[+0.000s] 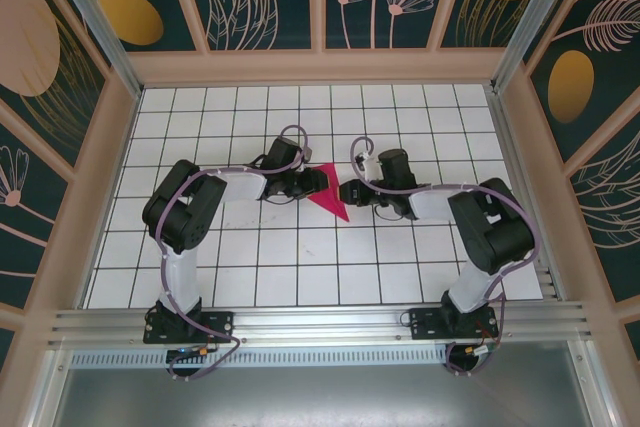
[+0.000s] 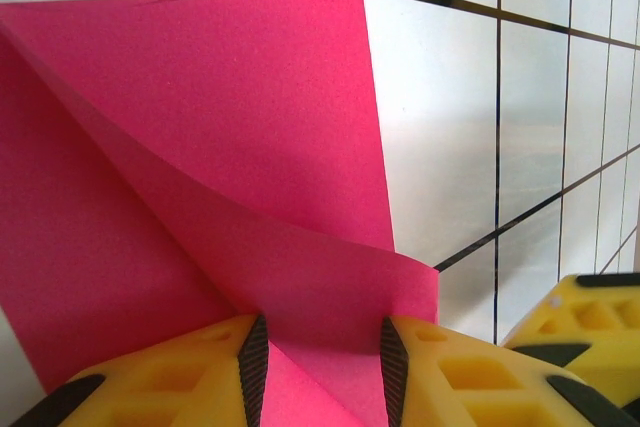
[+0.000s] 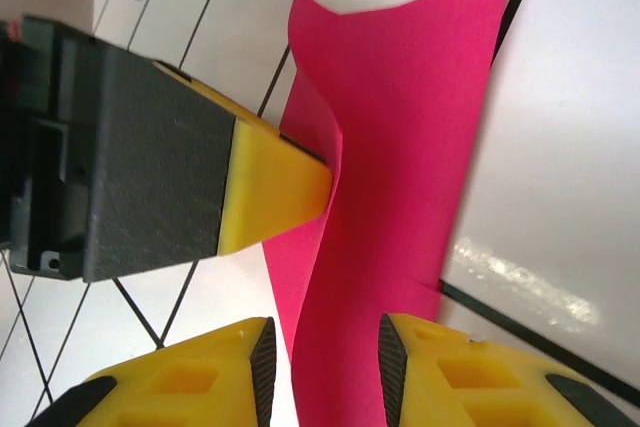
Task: Fold a paper plane with a square sheet of paper (fold left side to right side)
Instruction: Fourth fold the wing at the center of the table.
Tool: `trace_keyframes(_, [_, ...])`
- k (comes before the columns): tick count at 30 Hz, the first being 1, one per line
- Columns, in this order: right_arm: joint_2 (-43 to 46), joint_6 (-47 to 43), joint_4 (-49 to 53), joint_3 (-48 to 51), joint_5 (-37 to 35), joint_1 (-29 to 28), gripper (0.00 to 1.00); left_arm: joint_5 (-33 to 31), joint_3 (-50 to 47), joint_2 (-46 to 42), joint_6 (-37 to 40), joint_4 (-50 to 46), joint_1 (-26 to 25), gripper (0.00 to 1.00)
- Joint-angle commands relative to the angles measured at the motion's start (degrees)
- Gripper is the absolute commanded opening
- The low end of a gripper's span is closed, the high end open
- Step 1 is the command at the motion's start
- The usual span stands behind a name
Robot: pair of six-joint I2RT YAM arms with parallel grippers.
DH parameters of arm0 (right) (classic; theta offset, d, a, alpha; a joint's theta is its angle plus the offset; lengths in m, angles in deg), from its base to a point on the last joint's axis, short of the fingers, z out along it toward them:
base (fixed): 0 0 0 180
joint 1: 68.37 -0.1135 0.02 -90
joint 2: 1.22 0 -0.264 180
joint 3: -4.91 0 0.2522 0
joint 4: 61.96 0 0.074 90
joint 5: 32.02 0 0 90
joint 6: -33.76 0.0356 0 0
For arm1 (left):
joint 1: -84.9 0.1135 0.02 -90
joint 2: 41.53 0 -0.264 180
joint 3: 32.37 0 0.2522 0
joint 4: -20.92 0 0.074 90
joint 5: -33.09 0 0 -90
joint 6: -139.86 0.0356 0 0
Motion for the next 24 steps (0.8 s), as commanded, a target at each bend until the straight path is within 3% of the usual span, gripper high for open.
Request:
trace_keyframes(1, [0.3, 1.3, -1.7, -0.9, 4.0, 0.2, 0.36, -1.5, 0.6, 1.0, 0.6, -2.1, -0.3, 0.39])
trace_keyframes(15, [-7.3, 2.0, -1.1, -5.4, 4.3, -1.8, 0.35, -1.5, 0.6, 0.5, 0.8, -2.1, -0.4, 0.38])
trace_keyframes(24, [-7.6, 2.7, -1.5, -5.3, 4.0, -1.2, 0.15, -1.7, 0.7, 0.3, 0.9, -2.5, -0.4, 0.39])
